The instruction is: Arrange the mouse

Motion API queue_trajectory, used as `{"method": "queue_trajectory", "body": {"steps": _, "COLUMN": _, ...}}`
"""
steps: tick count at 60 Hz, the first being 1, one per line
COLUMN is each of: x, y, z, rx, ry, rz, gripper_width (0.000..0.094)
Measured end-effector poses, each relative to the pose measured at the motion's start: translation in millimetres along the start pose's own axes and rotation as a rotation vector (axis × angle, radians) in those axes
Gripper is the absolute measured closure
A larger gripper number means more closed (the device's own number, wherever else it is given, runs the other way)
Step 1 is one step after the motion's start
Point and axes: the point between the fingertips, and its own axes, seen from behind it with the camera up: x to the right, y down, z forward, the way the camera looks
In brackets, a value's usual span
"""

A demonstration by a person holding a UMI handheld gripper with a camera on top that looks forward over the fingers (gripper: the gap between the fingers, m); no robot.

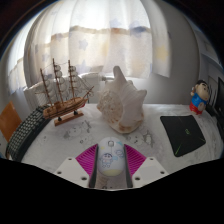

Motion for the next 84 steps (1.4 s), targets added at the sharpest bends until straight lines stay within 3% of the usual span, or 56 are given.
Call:
{"method": "queue_trajectory", "body": {"steps": 12, "x": 64, "y": -81, "z": -57, "rx": 0.068, "ry": 0.012, "rz": 0.003, "gripper_width": 0.0527}}
{"method": "queue_trajectory", "body": {"steps": 24, "x": 185, "y": -142, "z": -74, "rx": 0.173, "ry": 0.088, "rz": -0.024, "gripper_width": 0.0532}}
{"method": "queue_trajectory", "body": {"steps": 31, "x": 262, "y": -127, "z": -34, "rx": 0.155, "ry": 0.137, "rz": -0.033, "gripper_width": 0.0533}}
{"method": "queue_trajectory", "body": {"steps": 48, "x": 337, "y": -16, "z": 65, "rx": -0.047, "ry": 0.100, "rz": 0.038, "gripper_width": 0.0496}}
{"method": "queue_trajectory", "body": {"steps": 54, "x": 333, "y": -10, "z": 68, "rx": -0.053, "ry": 0.067, "rz": 0.031, "gripper_width": 0.0410}}
{"method": "queue_trajectory", "body": {"steps": 57, "x": 332, "y": -9, "z": 64, "rx": -0.072, "ry": 0.062, "rz": 0.015, "gripper_width": 0.0224}}
{"method": "queue_trajectory", "body": {"steps": 59, "x": 333, "y": -11, "z": 58, "rx": -0.075, "ry": 0.065, "rz": 0.005, "gripper_width": 0.0070}}
{"method": "queue_trajectory", "body": {"steps": 61, "x": 336, "y": -14, "z": 50, "rx": -0.079, "ry": 0.080, "rz": 0.000, "gripper_width": 0.0113}}
{"method": "queue_trajectory", "body": {"steps": 72, "x": 316, "y": -32, "z": -50, "rx": -0.108, "ry": 0.062, "rz": -0.001, "gripper_width": 0.0094}}
{"method": "queue_trajectory", "body": {"steps": 84, "x": 293, "y": -14, "z": -167, "rx": -0.171, "ry": 0.063, "rz": -0.027, "gripper_width": 0.0094}}
